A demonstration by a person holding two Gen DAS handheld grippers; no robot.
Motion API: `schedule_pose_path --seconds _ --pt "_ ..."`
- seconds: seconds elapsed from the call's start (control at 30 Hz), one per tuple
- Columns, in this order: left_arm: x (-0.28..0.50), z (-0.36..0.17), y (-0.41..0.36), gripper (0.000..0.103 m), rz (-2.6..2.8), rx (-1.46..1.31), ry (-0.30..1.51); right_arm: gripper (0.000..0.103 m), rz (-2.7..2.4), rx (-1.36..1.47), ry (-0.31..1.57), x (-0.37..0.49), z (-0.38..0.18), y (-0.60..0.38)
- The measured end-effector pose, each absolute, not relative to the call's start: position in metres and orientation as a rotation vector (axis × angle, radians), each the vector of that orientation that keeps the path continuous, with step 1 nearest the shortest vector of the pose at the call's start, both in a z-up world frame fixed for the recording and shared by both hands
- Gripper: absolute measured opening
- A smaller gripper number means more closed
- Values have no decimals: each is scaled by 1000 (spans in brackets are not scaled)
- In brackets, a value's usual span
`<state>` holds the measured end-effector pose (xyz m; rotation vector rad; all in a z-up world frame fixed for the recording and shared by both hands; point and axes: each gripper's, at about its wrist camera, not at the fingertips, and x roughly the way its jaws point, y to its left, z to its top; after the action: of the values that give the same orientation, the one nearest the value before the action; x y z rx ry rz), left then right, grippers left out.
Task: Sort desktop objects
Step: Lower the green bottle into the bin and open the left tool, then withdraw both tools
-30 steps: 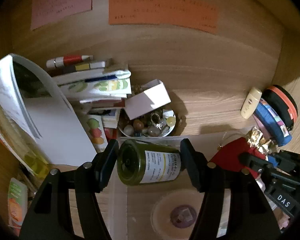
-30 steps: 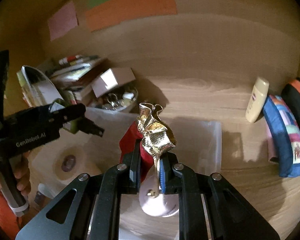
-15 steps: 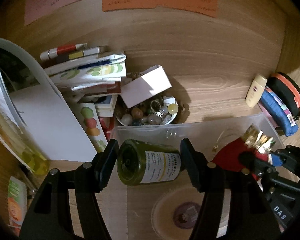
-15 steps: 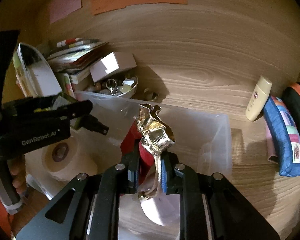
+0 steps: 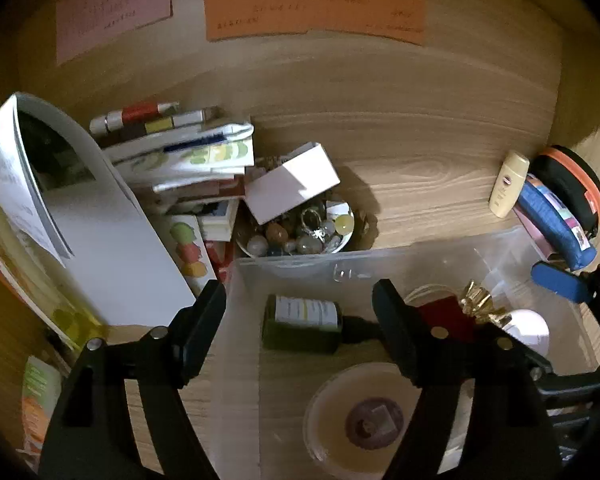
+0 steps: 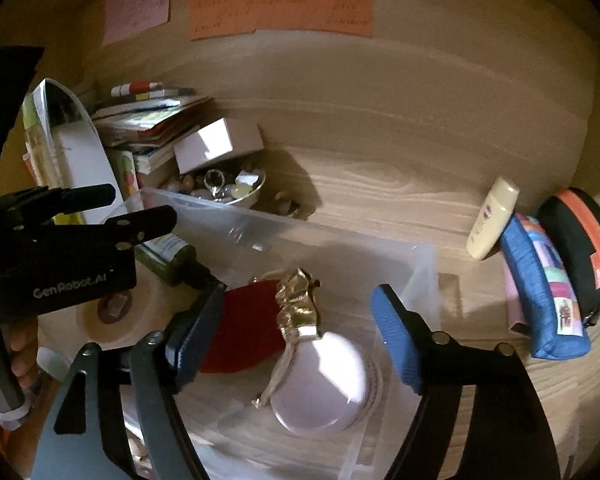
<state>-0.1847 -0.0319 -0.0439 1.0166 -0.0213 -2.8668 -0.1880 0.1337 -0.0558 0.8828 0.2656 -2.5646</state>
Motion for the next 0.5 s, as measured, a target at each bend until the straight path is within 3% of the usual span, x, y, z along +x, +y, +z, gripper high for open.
schedule_pose_path --seconds 0.13,0.5 --pt "-178 -37 -32 87 -2880 972 -24 82 -2591 871 262 -188 -53 136" --pt "-161 -6 -31 92 -2936 849 -7 88 -2691 778 248 -182 -41 145"
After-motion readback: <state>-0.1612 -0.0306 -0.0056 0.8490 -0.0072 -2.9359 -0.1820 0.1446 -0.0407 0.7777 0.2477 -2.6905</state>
